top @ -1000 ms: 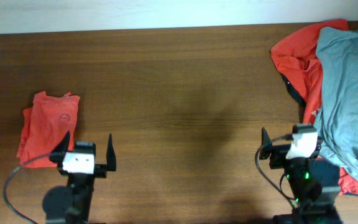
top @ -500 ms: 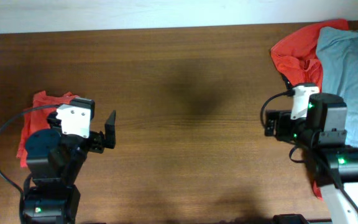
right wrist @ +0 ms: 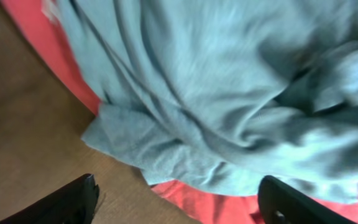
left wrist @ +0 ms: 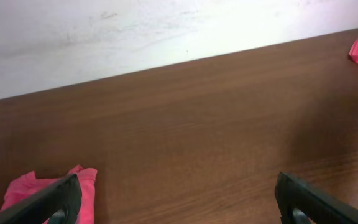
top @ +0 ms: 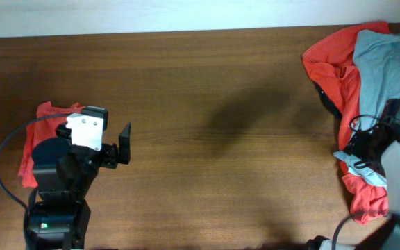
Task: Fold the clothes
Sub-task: 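Reach the right gripper into the pile and grasp the grey-blue shirt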
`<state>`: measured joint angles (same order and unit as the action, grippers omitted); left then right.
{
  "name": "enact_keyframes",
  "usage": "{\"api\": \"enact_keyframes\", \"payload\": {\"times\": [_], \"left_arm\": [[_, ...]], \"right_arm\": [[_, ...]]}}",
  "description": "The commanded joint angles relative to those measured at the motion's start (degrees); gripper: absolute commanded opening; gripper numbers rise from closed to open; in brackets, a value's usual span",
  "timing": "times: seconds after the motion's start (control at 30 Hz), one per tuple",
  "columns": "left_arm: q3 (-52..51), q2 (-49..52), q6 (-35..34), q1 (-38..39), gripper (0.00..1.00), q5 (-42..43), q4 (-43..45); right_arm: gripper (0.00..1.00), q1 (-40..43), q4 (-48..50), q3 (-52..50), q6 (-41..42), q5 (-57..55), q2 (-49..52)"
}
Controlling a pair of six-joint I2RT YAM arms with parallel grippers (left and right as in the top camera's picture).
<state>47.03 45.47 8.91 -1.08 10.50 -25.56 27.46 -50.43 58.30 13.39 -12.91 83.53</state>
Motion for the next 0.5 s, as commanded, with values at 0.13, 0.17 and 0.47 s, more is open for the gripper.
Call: {"api": "enact_keyframes", "payload": {"times": [0.13,0.17,0.47], "left_arm": [[1.14,1.38,-0.70,0.28,0.99,-0.42,0.02],[1.14,1.44,-0.68,0.28,0.99,-0.42,0.02],[1.14,1.44,-0.70,0.28,0.99,-0.39,0.00]], "right_arm": [[0.84,0.26,0.33,0.96,0.63,6.23,7.93],[0.84,0.26,1.05,0.96,0.63,6.23,8.39],[0.77,0.26,5.51,0.85,0.63,6.25,8.90]]}}
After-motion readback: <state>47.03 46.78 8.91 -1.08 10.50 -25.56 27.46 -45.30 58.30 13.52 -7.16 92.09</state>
